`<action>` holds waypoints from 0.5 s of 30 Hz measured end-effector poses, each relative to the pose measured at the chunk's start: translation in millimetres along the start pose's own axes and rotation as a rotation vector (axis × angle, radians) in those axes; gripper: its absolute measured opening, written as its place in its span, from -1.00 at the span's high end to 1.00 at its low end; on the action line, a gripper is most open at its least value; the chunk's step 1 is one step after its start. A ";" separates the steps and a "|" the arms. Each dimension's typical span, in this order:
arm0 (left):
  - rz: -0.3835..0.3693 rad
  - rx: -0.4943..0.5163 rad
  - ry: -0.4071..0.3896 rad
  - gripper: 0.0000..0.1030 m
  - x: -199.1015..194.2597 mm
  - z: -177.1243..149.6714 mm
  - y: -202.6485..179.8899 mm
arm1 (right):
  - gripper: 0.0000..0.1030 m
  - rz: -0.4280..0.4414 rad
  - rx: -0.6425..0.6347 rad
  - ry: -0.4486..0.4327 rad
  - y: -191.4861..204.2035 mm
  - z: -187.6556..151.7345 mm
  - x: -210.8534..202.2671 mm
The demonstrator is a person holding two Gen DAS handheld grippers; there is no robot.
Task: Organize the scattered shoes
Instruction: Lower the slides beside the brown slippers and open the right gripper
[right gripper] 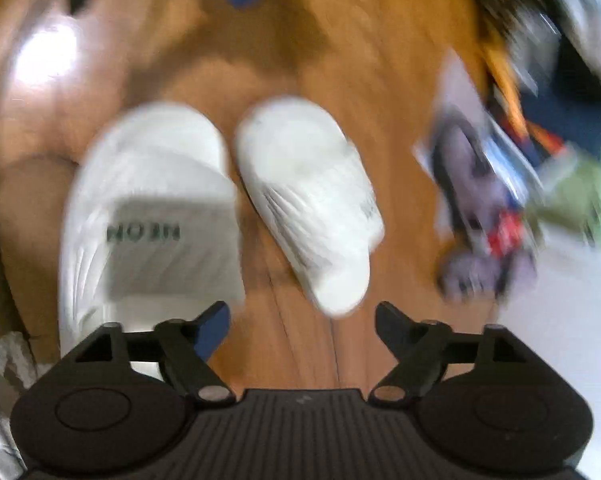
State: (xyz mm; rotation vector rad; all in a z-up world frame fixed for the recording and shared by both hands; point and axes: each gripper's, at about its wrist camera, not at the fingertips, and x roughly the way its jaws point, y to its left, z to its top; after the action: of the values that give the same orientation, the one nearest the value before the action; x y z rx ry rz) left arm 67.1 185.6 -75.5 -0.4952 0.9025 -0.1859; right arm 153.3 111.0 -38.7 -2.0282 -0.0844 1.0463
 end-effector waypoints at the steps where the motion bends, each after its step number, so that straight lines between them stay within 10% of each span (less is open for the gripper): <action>1: 0.003 -0.008 -0.002 -0.99 -2.7 -0.7 -2.2 | -0.72 -0.012 0.111 0.055 -5.6 -5.1 -3.4; 5: 0.013 -0.025 -0.014 -0.99 -8.5 -2.4 -1.4 | -0.89 -0.011 0.572 0.225 -19.2 -17.8 -26.6; 7: 0.017 -0.052 -0.018 -0.99 -9.9 -1.1 2.4 | -0.99 0.075 0.997 0.278 -20.7 -43.9 -51.0; 15: 0.023 -0.114 -0.035 -0.99 -17.6 4.2 11.4 | -0.99 0.353 2.295 0.069 40.7 -166.8 -60.1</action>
State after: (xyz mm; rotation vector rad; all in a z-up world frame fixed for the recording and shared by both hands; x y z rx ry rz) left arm 59.1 203.2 -66.4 -0.5921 0.8874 -0.1053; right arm 219.2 -47.0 22.8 0.0841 1.0318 0.4910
